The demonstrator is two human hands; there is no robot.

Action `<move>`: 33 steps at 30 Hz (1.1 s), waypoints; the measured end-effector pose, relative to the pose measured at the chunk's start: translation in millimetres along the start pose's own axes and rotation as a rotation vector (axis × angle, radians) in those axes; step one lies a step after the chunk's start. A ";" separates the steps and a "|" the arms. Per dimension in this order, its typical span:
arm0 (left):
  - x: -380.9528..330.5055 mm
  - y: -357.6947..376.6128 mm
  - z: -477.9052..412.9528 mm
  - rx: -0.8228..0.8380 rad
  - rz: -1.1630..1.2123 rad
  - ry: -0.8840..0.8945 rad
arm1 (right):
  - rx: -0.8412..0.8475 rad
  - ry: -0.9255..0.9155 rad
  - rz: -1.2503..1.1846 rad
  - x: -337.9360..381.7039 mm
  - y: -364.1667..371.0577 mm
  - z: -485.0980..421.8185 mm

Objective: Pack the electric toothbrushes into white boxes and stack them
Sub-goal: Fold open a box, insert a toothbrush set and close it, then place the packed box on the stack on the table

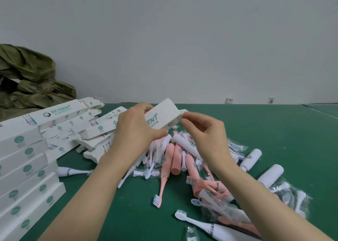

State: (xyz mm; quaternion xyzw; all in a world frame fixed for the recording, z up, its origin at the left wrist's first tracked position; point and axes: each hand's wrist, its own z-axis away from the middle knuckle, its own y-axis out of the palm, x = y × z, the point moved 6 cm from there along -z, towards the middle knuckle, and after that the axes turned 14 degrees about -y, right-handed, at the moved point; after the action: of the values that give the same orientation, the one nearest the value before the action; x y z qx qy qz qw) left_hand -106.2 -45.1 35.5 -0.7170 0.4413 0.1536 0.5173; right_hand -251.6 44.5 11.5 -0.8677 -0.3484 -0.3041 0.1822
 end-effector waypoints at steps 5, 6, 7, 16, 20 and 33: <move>-3.8 -0.8 3.2 0.015 -0.030 -0.010 | -0.012 -0.548 0.510 32.7 9.0 13.9; -4.7 -1.2 3.7 0.019 -0.039 -0.006 | 0.003 -0.619 0.597 34.5 9.9 16.2; -5.5 -1.7 4.0 0.023 -0.045 -0.004 | 0.019 -0.662 0.660 34.4 9.6 17.4; -12.2 0.8 11.1 0.048 -0.053 0.002 | -0.108 -0.546 0.578 29.4 0.3 18.3; -13.0 4.5 11.4 0.060 -0.081 0.008 | -0.102 -0.522 0.575 26.5 -2.1 16.8; -7.6 7.3 5.9 -0.028 -0.187 0.147 | 0.752 -0.362 0.656 18.8 18.9 -28.9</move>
State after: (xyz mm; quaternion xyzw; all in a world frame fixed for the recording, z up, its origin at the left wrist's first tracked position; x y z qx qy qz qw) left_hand -114.9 -36.9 33.7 -0.7714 0.4070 0.0577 0.4857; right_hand -238.9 25.4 43.5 -0.8443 -0.1695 0.0694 0.5035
